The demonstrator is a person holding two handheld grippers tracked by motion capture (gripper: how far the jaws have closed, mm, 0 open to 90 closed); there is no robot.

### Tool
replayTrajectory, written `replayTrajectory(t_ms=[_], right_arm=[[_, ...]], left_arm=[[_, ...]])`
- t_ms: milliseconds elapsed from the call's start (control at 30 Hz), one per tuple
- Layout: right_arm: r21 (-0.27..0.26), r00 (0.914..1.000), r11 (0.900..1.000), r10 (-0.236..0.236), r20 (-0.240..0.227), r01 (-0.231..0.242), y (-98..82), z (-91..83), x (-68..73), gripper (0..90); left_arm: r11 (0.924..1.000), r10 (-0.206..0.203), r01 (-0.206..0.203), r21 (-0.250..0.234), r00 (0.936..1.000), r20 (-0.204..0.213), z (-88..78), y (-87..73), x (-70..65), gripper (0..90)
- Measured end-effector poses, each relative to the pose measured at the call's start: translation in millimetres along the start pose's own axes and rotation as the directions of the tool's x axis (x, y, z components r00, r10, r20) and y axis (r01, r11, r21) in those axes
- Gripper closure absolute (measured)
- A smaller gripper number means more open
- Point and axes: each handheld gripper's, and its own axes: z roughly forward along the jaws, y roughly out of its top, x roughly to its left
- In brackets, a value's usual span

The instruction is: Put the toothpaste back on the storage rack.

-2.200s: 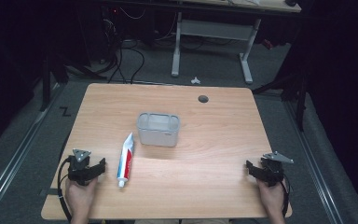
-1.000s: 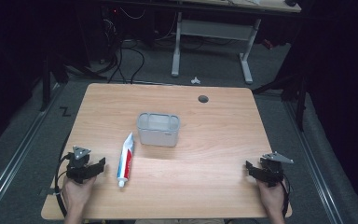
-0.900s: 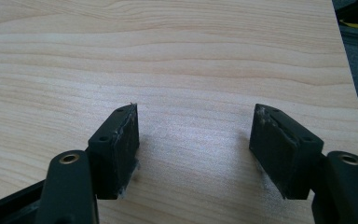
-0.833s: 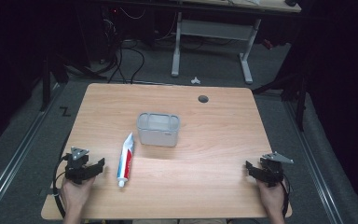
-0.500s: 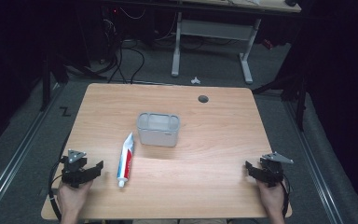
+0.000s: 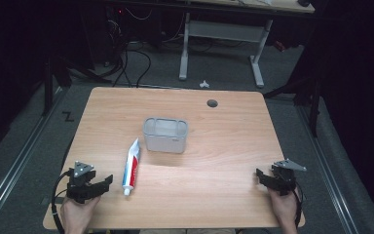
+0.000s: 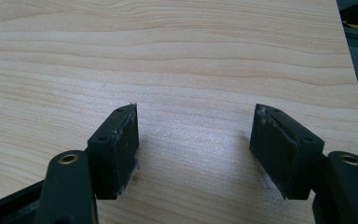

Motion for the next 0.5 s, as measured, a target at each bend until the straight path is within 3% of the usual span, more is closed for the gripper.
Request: replayTrajectory(t_ms=[500], right_arm=[[-0.001,1.0,1.0,-0.002,-0.005,0.002,-0.3,-0.2,-0.2,32.7]], left_arm=[[0.9989,0.039,-0.04,0.025,0.999,0.021,1.0,15.8,-24.6,33.4]])
